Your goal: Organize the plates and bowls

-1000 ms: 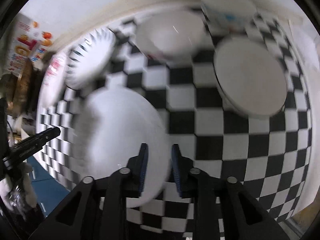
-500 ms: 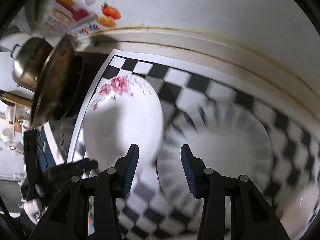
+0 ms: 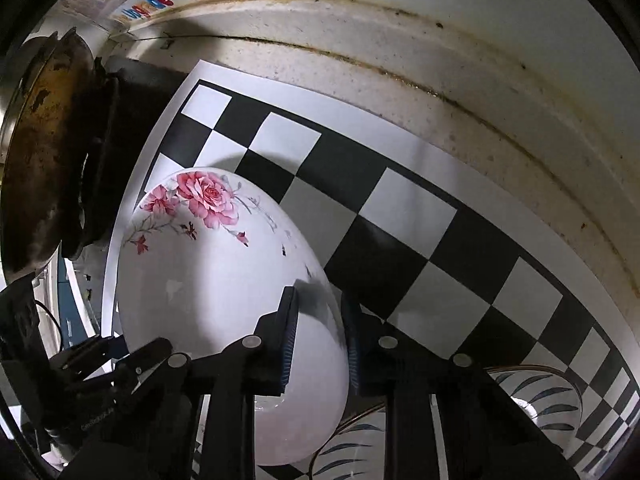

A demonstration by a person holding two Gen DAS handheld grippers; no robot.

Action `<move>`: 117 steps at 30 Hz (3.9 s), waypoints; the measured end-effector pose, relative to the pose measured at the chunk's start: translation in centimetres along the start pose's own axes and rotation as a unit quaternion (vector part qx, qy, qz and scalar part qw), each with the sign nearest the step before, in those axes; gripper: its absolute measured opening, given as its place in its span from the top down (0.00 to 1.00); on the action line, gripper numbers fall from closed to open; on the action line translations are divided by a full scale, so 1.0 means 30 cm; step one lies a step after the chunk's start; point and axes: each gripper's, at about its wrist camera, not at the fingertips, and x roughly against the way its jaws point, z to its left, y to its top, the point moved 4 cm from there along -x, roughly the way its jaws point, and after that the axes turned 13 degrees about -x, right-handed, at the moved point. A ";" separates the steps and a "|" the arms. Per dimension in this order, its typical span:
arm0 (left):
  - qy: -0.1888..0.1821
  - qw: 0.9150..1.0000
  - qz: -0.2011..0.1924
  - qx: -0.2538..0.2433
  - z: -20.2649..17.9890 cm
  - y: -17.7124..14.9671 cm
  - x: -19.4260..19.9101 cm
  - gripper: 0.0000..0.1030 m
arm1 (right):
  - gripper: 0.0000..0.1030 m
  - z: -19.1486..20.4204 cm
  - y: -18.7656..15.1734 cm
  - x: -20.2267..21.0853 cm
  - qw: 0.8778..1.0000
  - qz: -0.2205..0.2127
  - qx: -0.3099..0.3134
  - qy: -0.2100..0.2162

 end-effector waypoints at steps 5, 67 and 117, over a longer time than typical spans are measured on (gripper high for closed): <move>0.008 1.000 -0.011 -0.010 -0.016 -0.020 0.053 0.73 | 0.82 0.000 -0.033 0.047 1.000 -0.019 0.013 0.002; 0.056 0.921 0.099 -0.374 -0.858 -0.593 -0.033 0.73 | 0.87 -0.732 -1.363 0.386 0.963 -0.118 -0.243 0.001; -0.057 0.977 0.115 -0.172 -0.660 0.057 -0.244 0.72 | 0.66 -0.680 -0.341 0.299 0.969 -0.035 -0.243 0.020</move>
